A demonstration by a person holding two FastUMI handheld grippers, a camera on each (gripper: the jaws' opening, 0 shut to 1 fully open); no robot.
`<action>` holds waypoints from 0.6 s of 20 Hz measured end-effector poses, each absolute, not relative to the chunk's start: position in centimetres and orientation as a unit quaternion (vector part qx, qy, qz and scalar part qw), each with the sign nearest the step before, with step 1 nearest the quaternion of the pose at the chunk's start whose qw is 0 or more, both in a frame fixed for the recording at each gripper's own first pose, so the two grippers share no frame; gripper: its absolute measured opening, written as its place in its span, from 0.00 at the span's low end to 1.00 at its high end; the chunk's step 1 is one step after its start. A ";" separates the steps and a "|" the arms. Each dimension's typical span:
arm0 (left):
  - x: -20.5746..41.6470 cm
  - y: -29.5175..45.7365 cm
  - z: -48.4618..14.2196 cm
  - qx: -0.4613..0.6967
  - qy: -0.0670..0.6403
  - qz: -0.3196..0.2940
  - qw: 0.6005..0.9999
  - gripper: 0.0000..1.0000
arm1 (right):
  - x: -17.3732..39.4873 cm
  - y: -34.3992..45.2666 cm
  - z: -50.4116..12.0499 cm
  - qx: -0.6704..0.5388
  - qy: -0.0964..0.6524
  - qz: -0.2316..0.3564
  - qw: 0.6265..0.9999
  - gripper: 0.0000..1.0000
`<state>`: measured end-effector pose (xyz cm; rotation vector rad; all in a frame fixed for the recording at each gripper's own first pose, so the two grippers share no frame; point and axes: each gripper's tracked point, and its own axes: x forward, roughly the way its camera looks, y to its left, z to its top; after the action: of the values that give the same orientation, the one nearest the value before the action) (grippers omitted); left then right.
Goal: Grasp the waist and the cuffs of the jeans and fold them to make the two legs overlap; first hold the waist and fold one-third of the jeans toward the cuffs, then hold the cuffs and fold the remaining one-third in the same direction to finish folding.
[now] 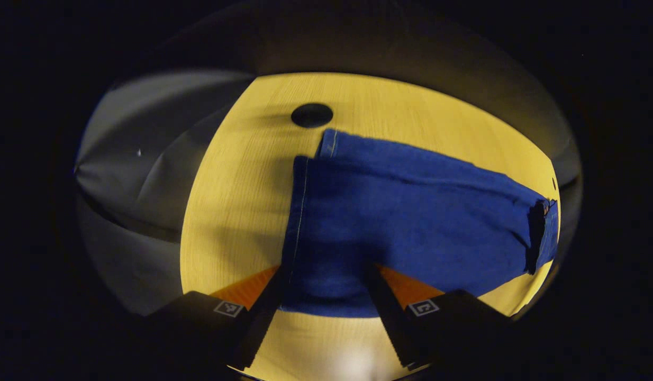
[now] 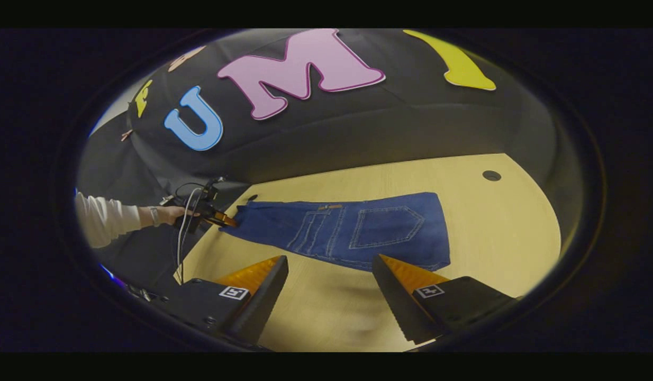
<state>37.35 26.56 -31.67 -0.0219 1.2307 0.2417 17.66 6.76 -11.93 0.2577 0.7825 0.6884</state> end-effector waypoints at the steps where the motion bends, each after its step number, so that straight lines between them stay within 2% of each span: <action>1: 37.2 26.4 -31.6 -0.011 0.580 0.111 0.807 0.94 | 17.6 6.7 -11.9 0.122 0.373 0.330 0.859 0.97; 2: 37.1 26.4 -31.5 -0.009 0.581 0.108 0.807 0.98 | 17.7 6.6 -11.8 0.122 0.373 0.331 0.858 0.97; 4: 37.2 26.5 -31.6 -0.011 0.578 0.112 0.808 0.99 | 18.0 6.4 -11.7 0.125 0.372 0.328 0.859 0.98; 7: 37.2 25.6 -31.9 -0.020 0.579 0.120 0.806 0.93 | 18.3 6.1 -11.3 0.131 0.369 0.326 0.861 0.98; 11: 38.5 24.3 -31.4 -0.004 0.542 0.152 0.826 0.13 | 18.2 5.4 -10.9 0.129 0.365 0.327 0.862 0.98; 12: 38.6 24.5 -31.4 -0.001 0.540 0.154 0.827 0.07 | 18.2 5.2 -10.9 0.126 0.364 0.328 0.862 0.97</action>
<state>38.62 24.47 -31.39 -0.0023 1.1478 0.3274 18.19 5.20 -10.88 0.2641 0.7642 0.6877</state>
